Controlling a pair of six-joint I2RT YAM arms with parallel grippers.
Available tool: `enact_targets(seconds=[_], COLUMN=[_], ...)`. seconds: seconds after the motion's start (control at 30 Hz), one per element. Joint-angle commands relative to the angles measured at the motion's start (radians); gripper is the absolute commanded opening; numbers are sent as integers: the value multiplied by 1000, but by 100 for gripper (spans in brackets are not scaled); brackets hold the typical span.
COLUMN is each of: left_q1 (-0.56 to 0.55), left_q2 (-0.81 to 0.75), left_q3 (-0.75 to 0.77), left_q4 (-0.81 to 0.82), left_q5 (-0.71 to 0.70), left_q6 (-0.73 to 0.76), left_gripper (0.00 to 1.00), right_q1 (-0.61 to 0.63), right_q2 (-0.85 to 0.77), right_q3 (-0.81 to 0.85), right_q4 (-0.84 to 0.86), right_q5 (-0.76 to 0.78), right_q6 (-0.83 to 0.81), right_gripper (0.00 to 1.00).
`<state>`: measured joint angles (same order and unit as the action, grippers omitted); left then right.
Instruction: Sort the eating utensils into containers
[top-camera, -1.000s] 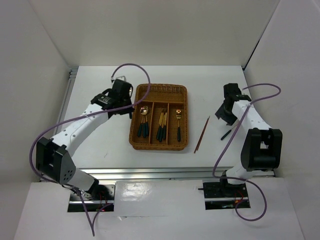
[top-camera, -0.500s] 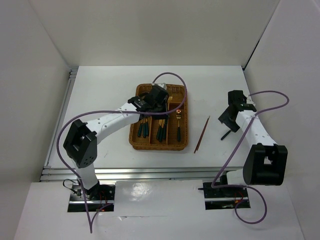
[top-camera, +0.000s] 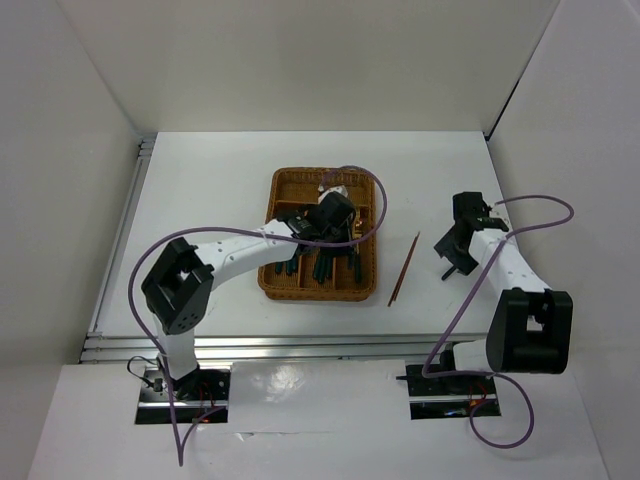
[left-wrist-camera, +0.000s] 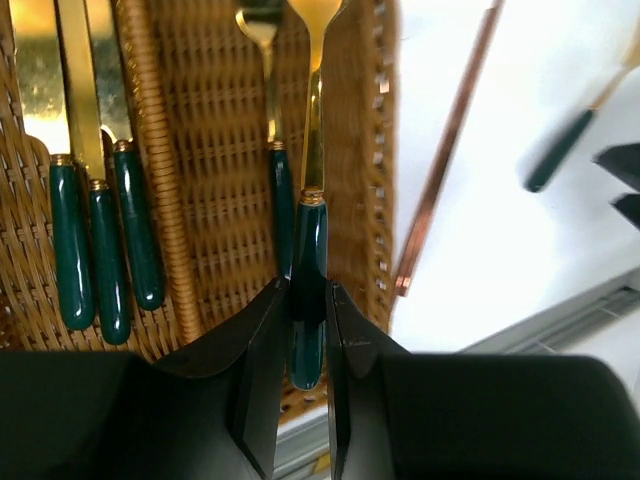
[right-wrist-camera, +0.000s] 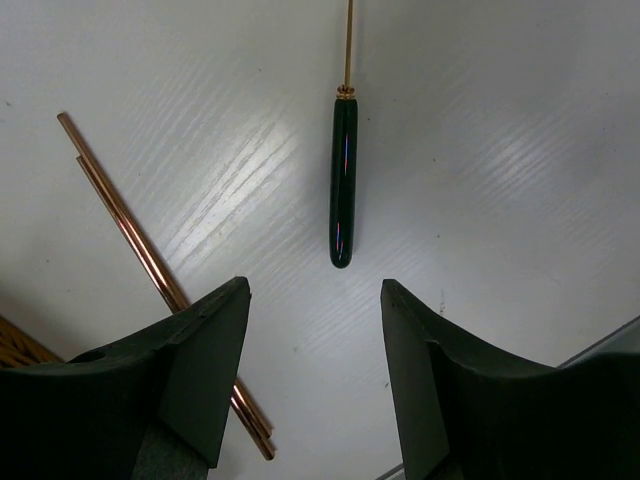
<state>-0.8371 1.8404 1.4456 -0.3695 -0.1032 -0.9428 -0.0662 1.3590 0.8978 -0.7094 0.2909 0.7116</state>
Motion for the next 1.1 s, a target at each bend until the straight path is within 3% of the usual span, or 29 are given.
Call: enact_targets(seconds=[0.0,0.37,0.67,0.7,0.8,0.93,1.07], left_q1=[-22,-31,-31,-31,-22,10,88], left_q2=[26,118,118,118,118,66,-22], left_q3=[-14,9,53,67,165,263,263], left_q4=[34,44,7,-15,-124,-167,-141], left_q5=[-39,-47,-56,-56,-46,-46,32], left_q6=[-54,-44,-21,-11,33,140,216], left_gripper=[18,24,54,61,70,72,74], right_q1=[-6,-6,-6,-6,-6,-6,-6], right_q2=[-38,-46,-5,6,6,-15,27], right_q3=[-23,-43,-53,-53,-34,-57,-47], right_q4=[54,73,73,73,34,56,56], right_q5=[8,36,48,72,100,111,111], right_q6=[14,12,3,3,26,26,26], right_gripper=[63,63,63,63,63,63,56])
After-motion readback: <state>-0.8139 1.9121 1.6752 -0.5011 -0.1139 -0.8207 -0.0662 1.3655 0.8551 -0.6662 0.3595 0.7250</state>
